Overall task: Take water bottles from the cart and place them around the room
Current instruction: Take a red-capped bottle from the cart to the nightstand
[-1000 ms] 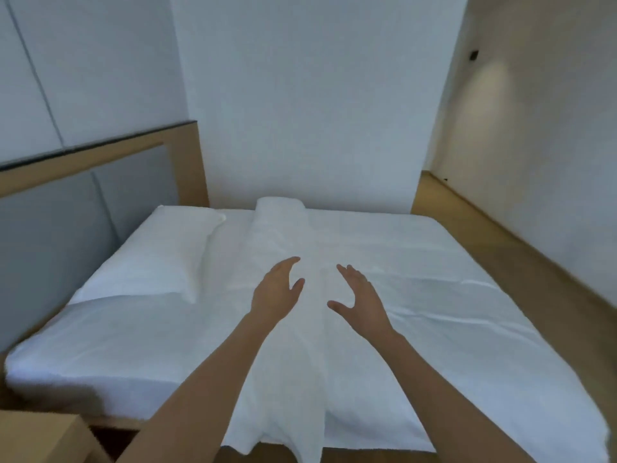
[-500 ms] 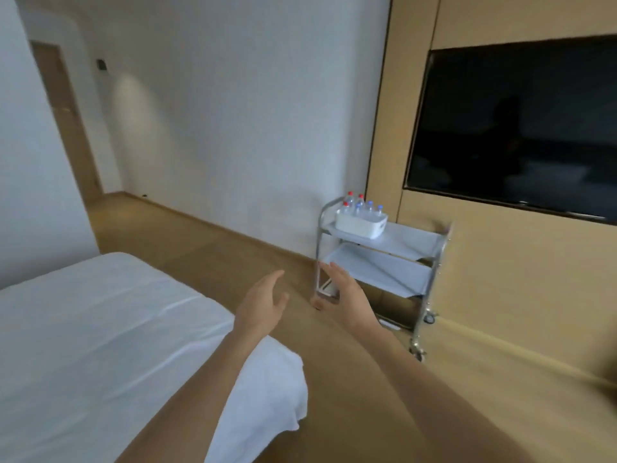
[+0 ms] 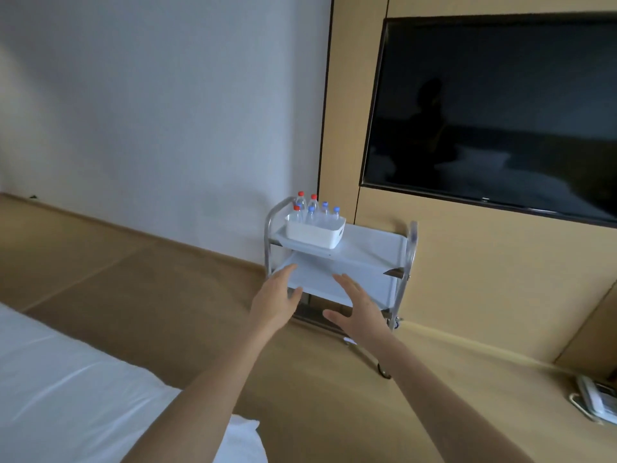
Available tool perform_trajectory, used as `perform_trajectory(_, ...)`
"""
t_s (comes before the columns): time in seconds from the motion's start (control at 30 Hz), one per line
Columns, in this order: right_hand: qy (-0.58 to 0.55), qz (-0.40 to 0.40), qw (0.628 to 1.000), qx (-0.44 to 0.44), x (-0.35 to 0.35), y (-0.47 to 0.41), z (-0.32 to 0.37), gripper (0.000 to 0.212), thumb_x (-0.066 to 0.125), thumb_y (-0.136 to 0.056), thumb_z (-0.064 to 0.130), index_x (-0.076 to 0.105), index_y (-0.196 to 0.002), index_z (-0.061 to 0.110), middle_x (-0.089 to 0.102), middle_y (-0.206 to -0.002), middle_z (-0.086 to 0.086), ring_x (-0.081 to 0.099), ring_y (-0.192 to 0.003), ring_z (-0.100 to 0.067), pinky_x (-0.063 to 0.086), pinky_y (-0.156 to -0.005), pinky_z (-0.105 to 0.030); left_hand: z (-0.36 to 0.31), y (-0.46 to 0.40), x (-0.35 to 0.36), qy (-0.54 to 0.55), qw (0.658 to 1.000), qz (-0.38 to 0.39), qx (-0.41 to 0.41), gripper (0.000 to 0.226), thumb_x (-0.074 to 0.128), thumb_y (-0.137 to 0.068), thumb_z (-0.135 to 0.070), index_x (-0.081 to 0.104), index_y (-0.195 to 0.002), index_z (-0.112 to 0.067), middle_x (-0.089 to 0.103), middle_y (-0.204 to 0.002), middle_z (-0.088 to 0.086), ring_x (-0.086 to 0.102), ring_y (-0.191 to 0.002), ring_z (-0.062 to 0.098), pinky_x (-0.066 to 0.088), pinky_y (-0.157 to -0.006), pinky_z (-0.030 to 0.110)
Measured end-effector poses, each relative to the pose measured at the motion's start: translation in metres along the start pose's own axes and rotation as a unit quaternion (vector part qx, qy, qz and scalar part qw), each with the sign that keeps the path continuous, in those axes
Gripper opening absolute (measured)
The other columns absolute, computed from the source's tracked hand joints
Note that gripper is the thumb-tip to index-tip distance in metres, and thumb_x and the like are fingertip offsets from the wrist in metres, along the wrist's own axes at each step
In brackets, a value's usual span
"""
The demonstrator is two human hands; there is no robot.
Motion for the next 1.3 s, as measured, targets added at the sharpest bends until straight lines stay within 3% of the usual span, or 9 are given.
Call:
perform_trajectory(0.33, 0.026, -0.024, 0.999, 0.021, 0.009, -0.193, -0.05, 0.072, 0.065, -0.086, 0.033, 0.026, -0.146, 0.025, 0.028, -0.153, 0.004, 0.027, -0.141, -0.015, 0.023, -0.112, -0.027, 0.033, -0.191, 0.059, -0.002, 0.999, 0.037, 0.04, 0.052, 0.053, -0.094, -0.027, 0.034, -0.142, -0.02, 0.042, -0.145, 0.001, 0.04, -0.133, 0.018, 0.034, -0.107, 0.03)
perform_trajectory(0.47, 0.014, -0.013, 1.0, 0.022, 0.029, -0.276, -0.083, 0.072, 0.065, -0.086, 0.035, 0.026, -0.146, 0.024, 0.029, -0.153, 0.003, 0.029, -0.14, -0.017, 0.025, -0.112, -0.029, 0.059, -0.267, 0.091, -0.016, 0.998, 0.048, 0.045, 0.053, 0.053, -0.094, -0.028, 0.033, -0.142, -0.022, 0.042, -0.145, 0.001, 0.043, -0.131, 0.019, 0.04, -0.103, 0.032)
perform_trajectory(0.67, -0.071, -0.003, 0.996, 0.059, 0.057, -0.425, -0.144, 0.069, 0.066, -0.086, 0.03, 0.03, -0.145, 0.022, 0.039, -0.147, 0.0, 0.038, -0.134, -0.019, 0.031, -0.106, -0.027, 0.12, -0.408, 0.135, -0.04, 0.997, 0.059, -0.009, 0.053, 0.051, -0.095, -0.028, 0.032, -0.143, -0.02, 0.043, -0.144, 0.001, 0.052, -0.119, 0.021, 0.041, -0.098, 0.031)
perform_trajectory(0.87, -0.11, 0.013, 0.99, 0.084, 0.077, -0.555, -0.186, 0.068, 0.066, -0.086, 0.029, 0.031, -0.144, 0.018, 0.039, -0.147, -0.001, 0.038, -0.133, -0.019, 0.03, -0.106, -0.025, 0.164, -0.529, 0.158, -0.041, 0.997, 0.052, -0.035, 0.052, 0.051, -0.094, -0.026, 0.032, -0.143, -0.02, 0.042, -0.145, 0.0, 0.042, -0.131, 0.019, 0.035, -0.104, 0.029)
perform_trajectory(1.2, -0.132, 0.047, 0.978, 0.153, 0.162, -0.702, -0.25, 0.067, 0.07, -0.082, 0.026, 0.037, -0.14, 0.018, 0.05, -0.137, -0.001, 0.046, -0.127, -0.017, 0.036, -0.102, -0.028, 0.278, -0.662, 0.213, -0.01, 0.992, 0.099, -0.078, 0.058, 0.055, -0.093, -0.024, 0.029, -0.144, -0.016, 0.04, -0.144, 0.004, 0.039, -0.131, 0.02, 0.031, -0.102, 0.025)
perform_trajectory(1.3, -0.127, 0.043, 0.976, 0.172, 0.186, -0.739, -0.268, 0.062, 0.07, -0.082, 0.024, 0.041, -0.136, 0.015, 0.052, -0.132, -0.001, 0.05, -0.121, -0.017, 0.037, -0.091, -0.022, 0.301, -0.701, 0.233, 0.005, 0.99, 0.13, -0.055, 0.062, 0.059, -0.091, -0.024, 0.028, -0.144, -0.015, 0.039, -0.144, 0.003, 0.039, -0.131, 0.018, 0.029, -0.1, 0.021)
Point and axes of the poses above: each hand's wrist, its own y-axis away from the middle knuckle, its own x-axis out of the palm, z = x × y, the point moved 10 cm from there along -y, towards the middle knuckle
